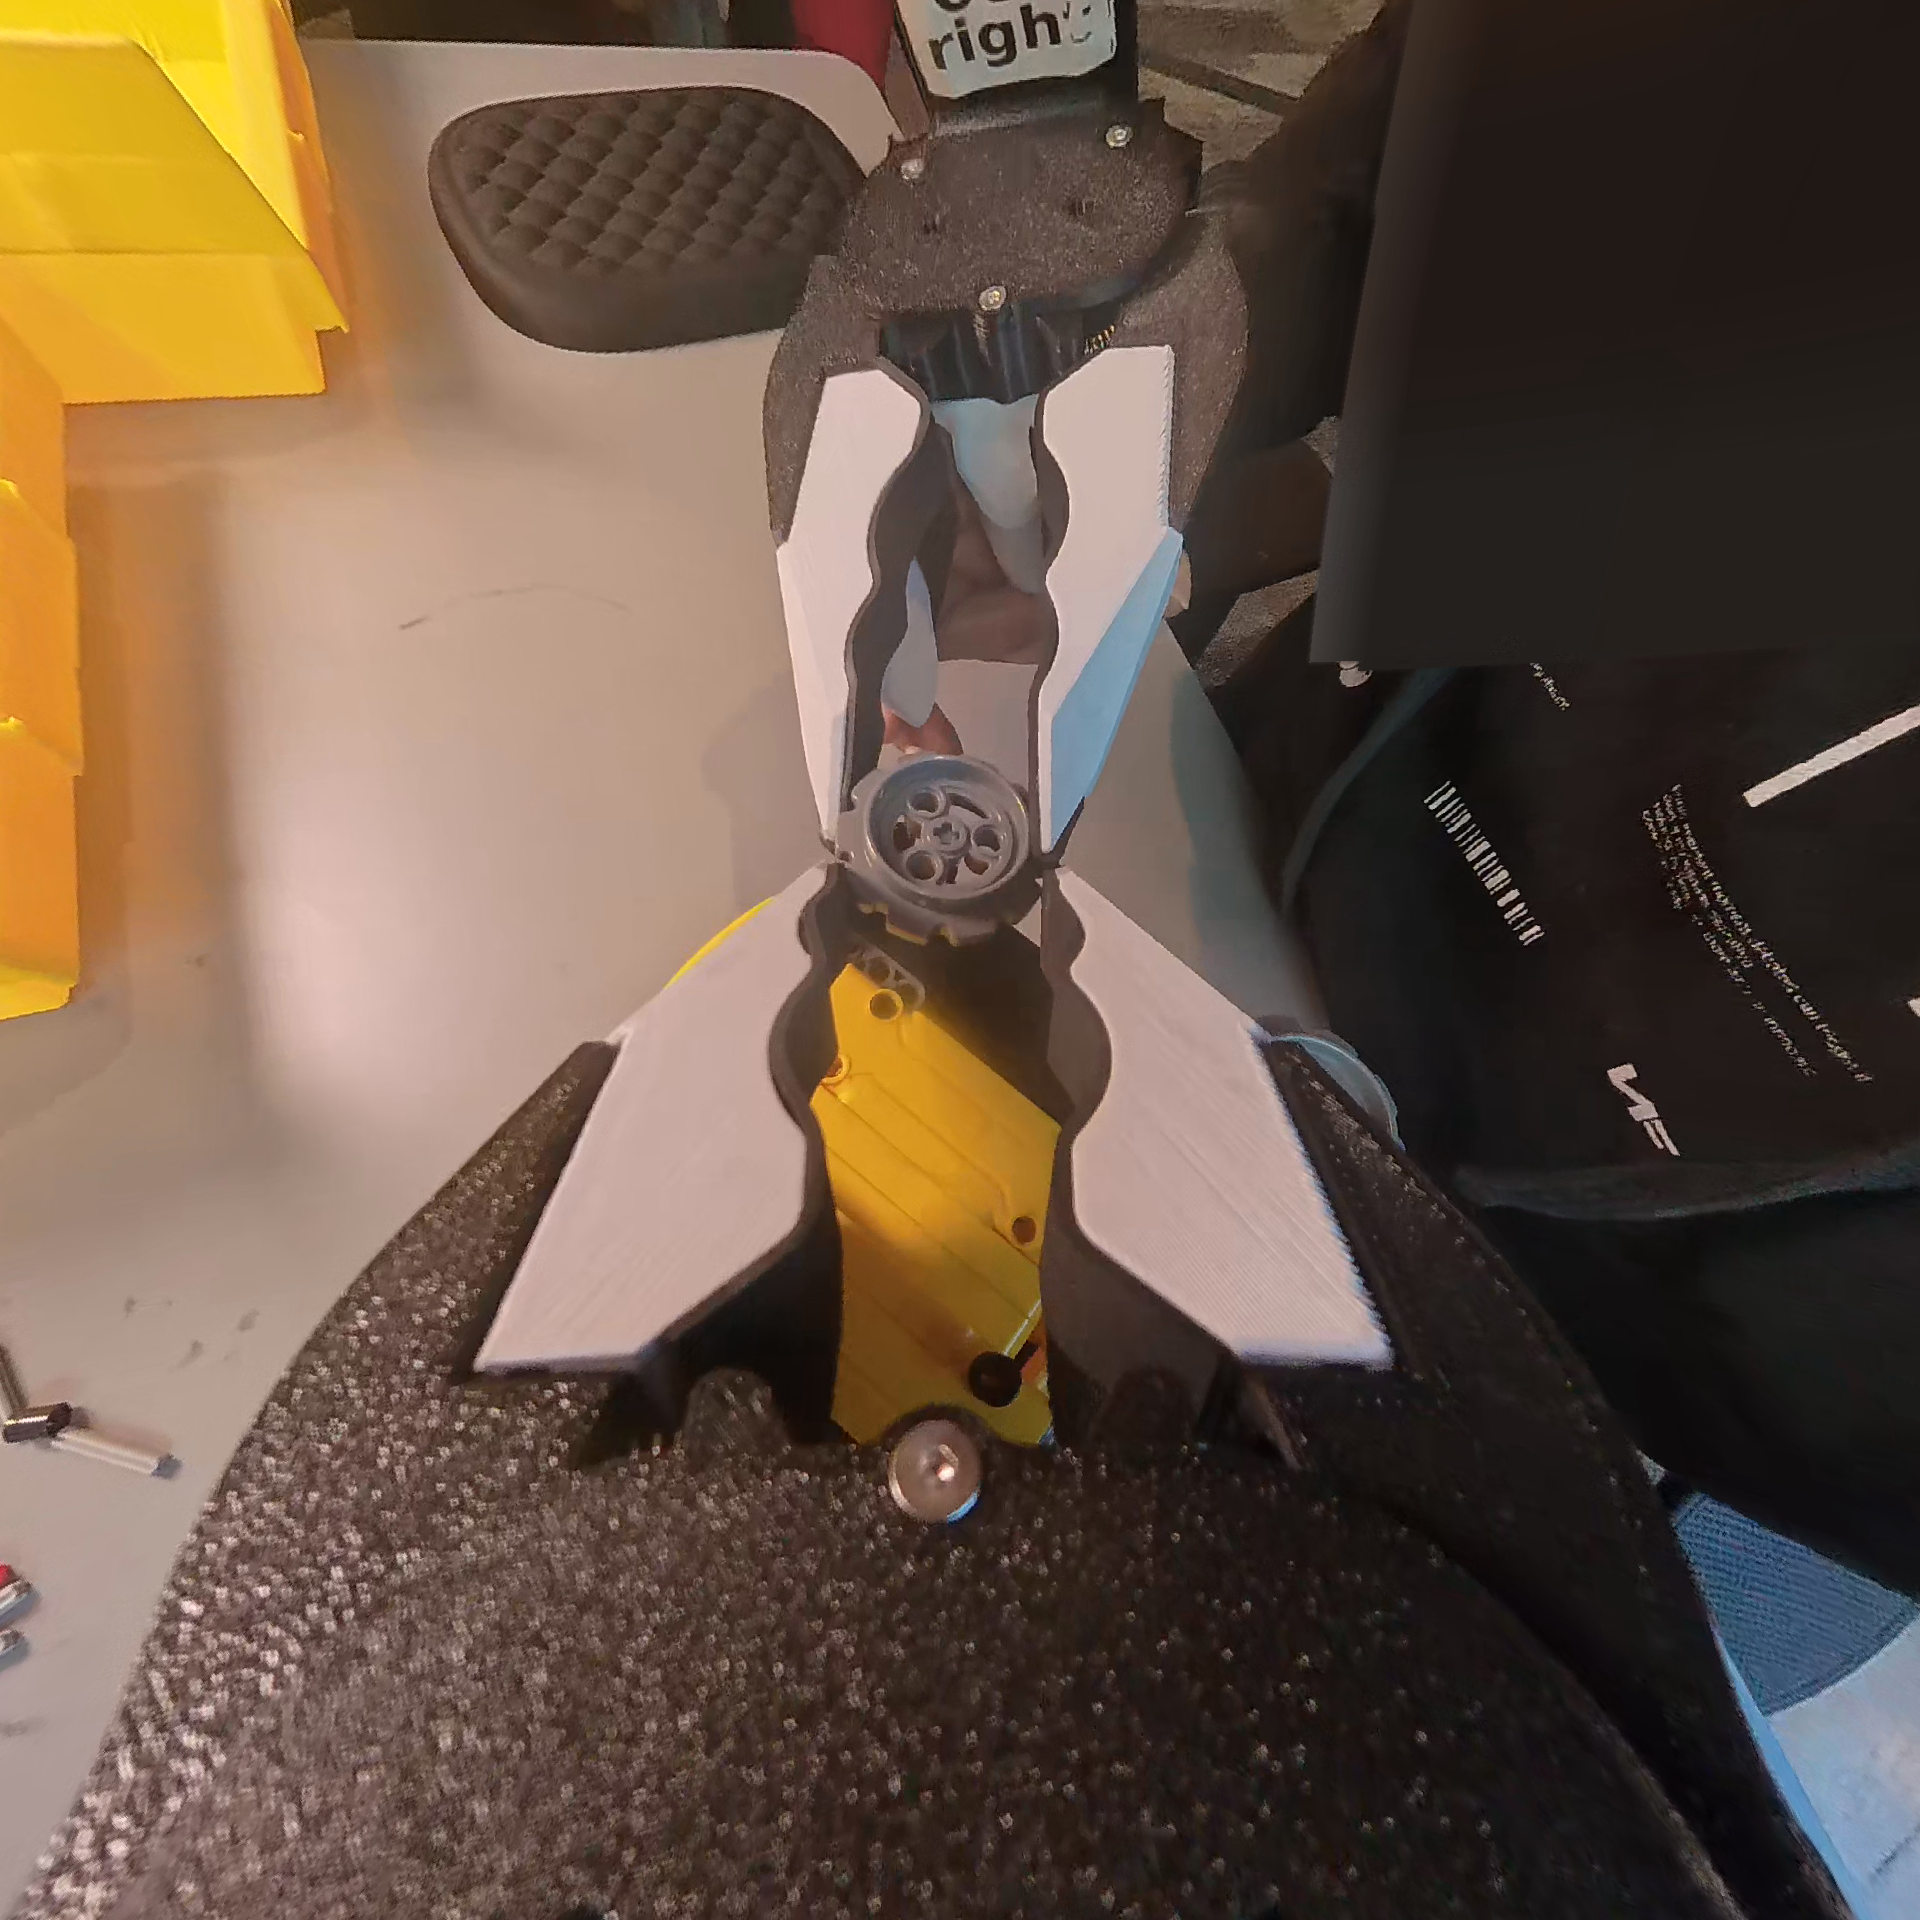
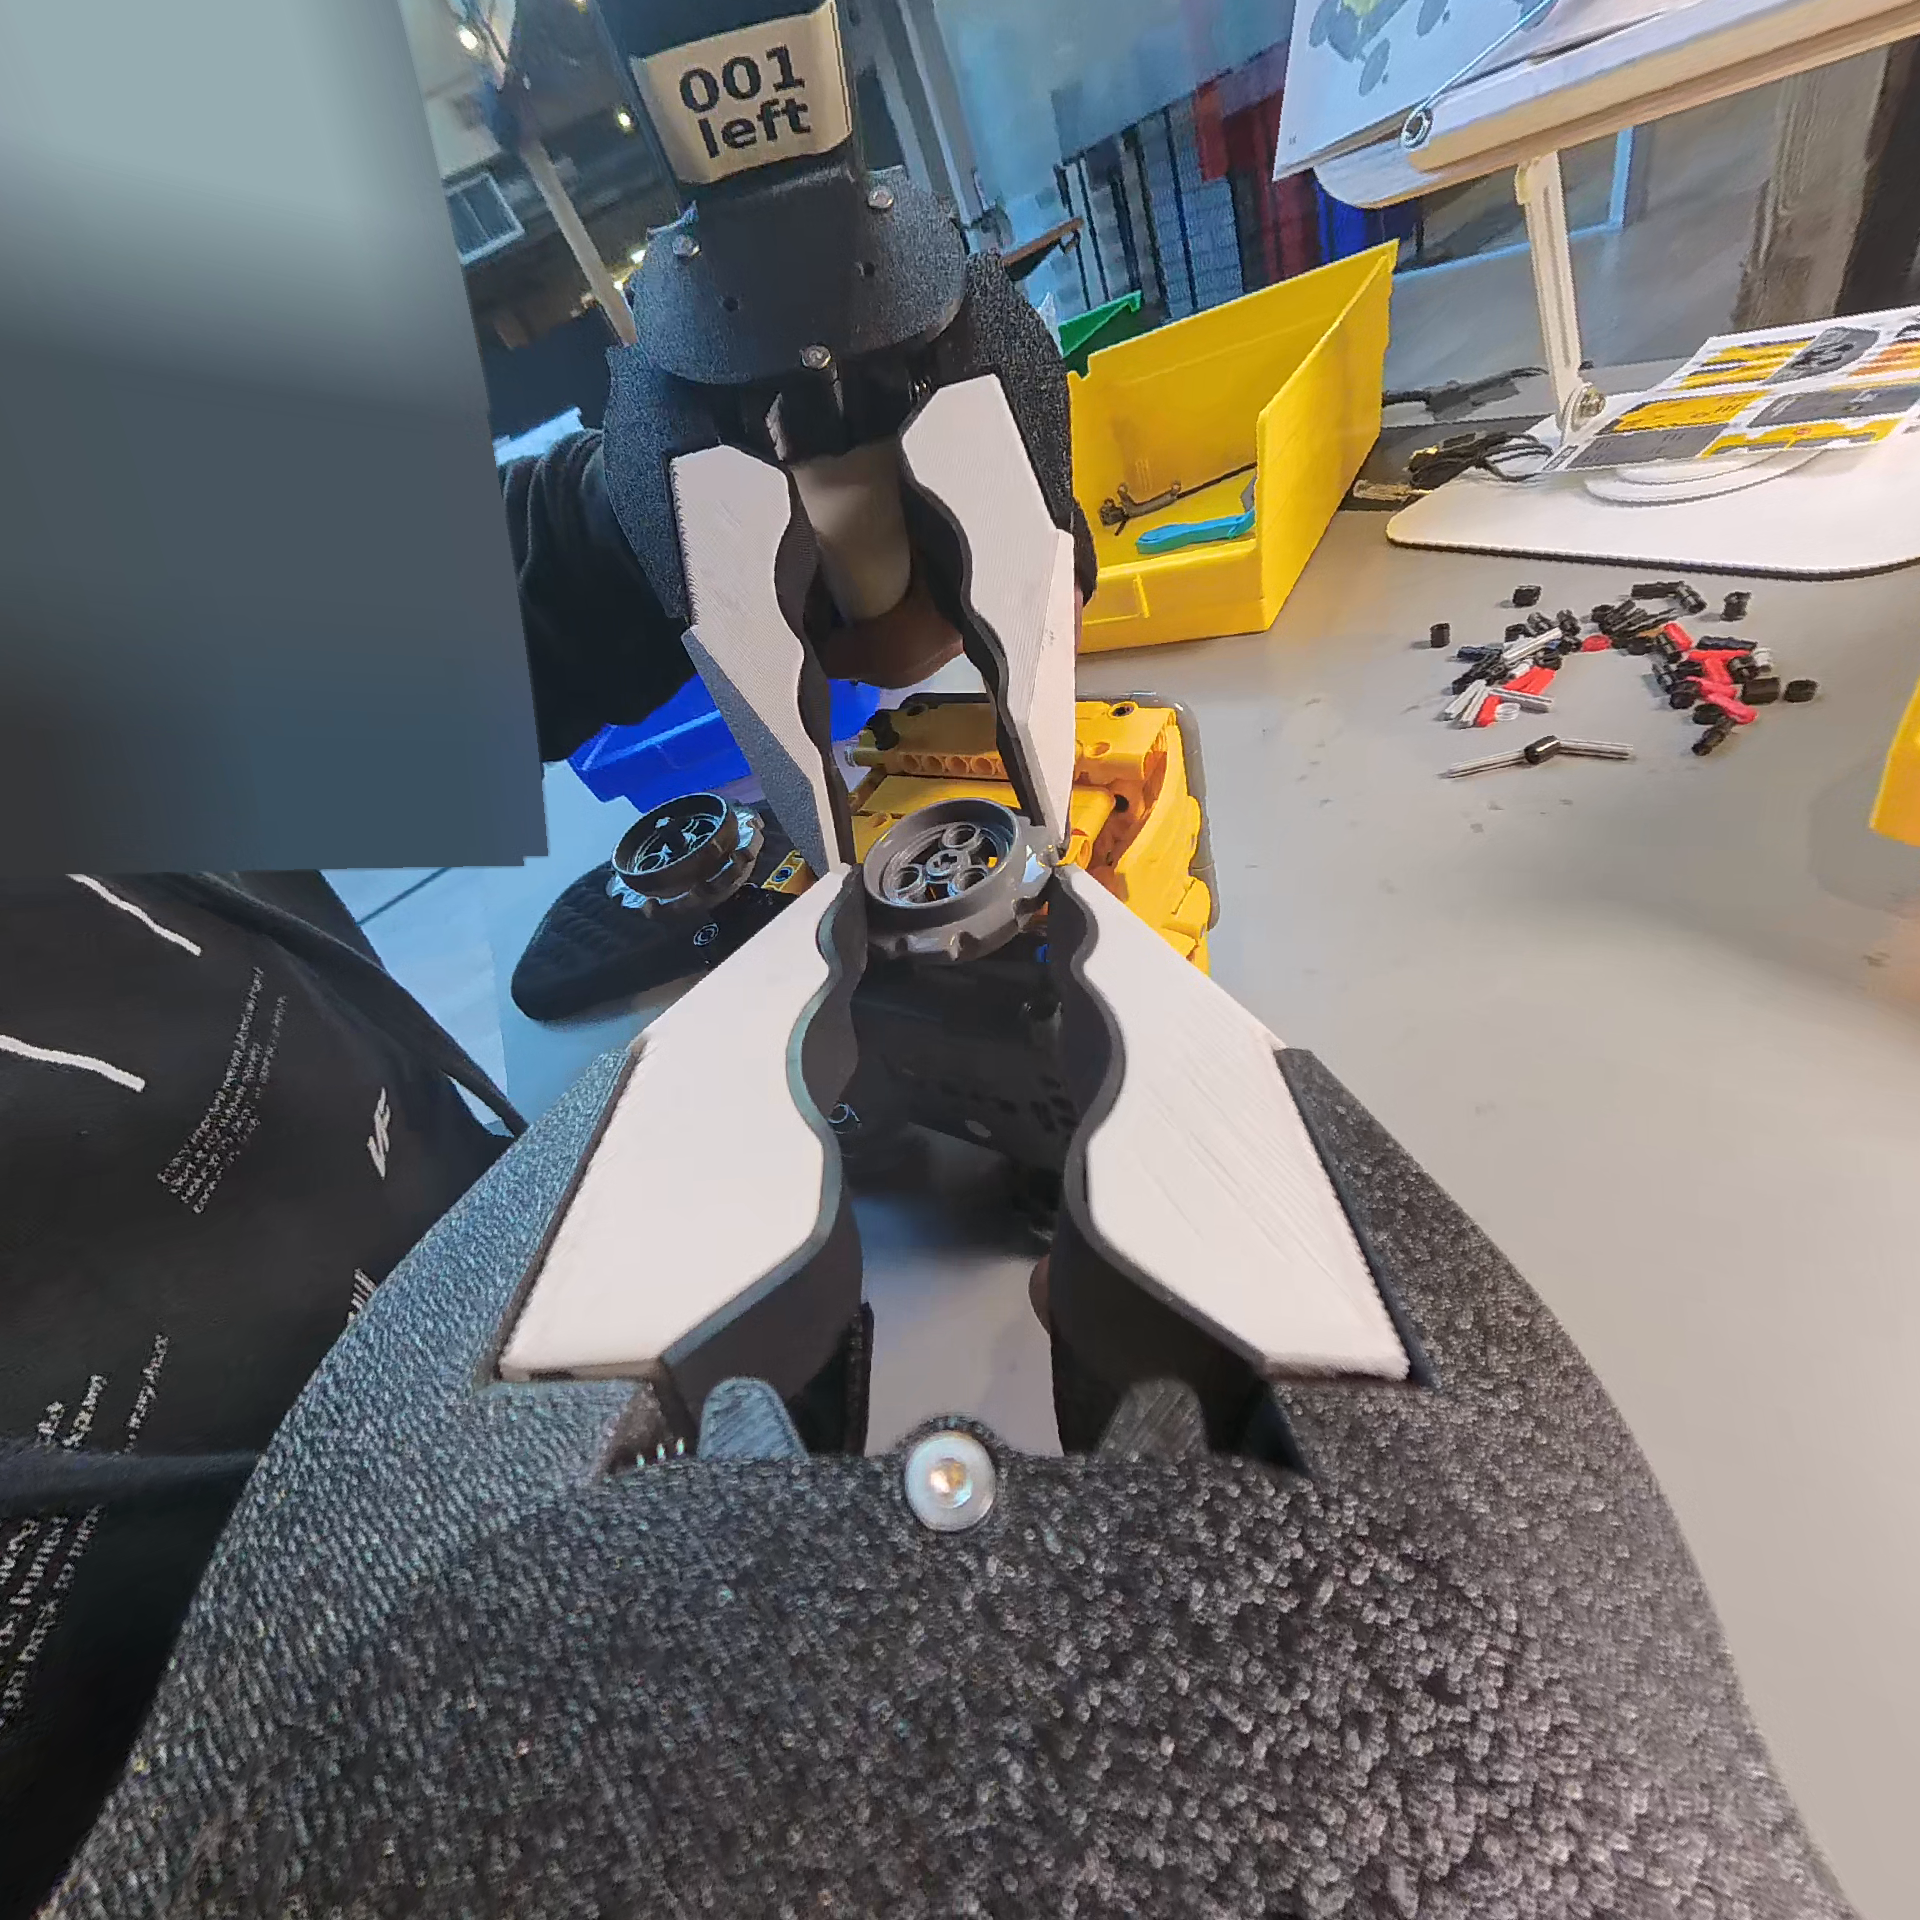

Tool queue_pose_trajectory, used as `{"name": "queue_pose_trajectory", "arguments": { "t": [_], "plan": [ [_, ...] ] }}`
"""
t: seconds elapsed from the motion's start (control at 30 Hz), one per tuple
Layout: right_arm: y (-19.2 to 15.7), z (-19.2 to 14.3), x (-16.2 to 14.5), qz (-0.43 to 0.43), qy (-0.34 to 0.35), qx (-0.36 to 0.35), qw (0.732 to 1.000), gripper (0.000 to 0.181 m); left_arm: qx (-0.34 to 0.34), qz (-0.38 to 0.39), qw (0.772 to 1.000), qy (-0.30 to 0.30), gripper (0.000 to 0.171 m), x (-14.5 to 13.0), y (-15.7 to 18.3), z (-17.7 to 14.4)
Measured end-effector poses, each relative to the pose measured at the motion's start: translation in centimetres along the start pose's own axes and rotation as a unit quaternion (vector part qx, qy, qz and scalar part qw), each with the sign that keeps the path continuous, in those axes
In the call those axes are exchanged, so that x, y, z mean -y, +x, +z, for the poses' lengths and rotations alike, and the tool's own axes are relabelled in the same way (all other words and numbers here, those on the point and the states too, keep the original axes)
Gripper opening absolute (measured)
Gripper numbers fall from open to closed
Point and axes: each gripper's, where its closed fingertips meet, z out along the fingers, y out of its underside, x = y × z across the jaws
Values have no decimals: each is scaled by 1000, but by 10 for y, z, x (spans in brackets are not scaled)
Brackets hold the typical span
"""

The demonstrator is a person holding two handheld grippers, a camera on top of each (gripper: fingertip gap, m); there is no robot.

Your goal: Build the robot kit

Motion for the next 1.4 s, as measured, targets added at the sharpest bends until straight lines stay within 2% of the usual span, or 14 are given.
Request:
{"name": "queue_pose_trajectory", "arguments": {
  "t": [0.23, 0.3, 0.33, 0.4, 0.47, 0.53, 0.8, 0.9, 1.17, 1.4],
  "plan": [
    [-2, 0, 2, -12, -3, 17, 1000, 37, 6, 1, 1000, -3, 36, 1, 2, -1],
    [2, -1, 3, -47, -19, 2, 999, 45, 9, 4, 1000, -4, 36, 1, 4, 0],
    [-2, -3, 7, -67, -22, 6, 997, 51, 12, 8, 1000, -6, 35, 1, 4, 0],
    [-11, -8, 23, -85, -6, 16, 996, 48, 18, 12, 1000, -7, 35, 1, 5, 0],
    [-9, -8, 18, -129, -54, 2, 990, 34, 21, 12, 1000, -5, 35, 1, 5, -1],
    [-4, -8, 8, -172, -100, -16, 980, 34, 27, 13, 1000, -1, 35, 1, 5, -1],
    [-7, -5, 3, -185, -153, -27, 970, 29, 37, 1, 999, 35, 40, 1, 8, -3],
    [-9, -4, 2, -193, -175, -30, 965, 29, 44, -4, 998, 42, 33, 3, 6, -4],
    [-8, -3, 1, -202, -205, -38, 957, 29, 51, 7, 998, 38, 32, 2, 5, -3],
    [-8, -3, -1, -192, -214, -37, 957, 28, 37, 10, 999, 6, 32, -1, 5, -2]
  ]
}}
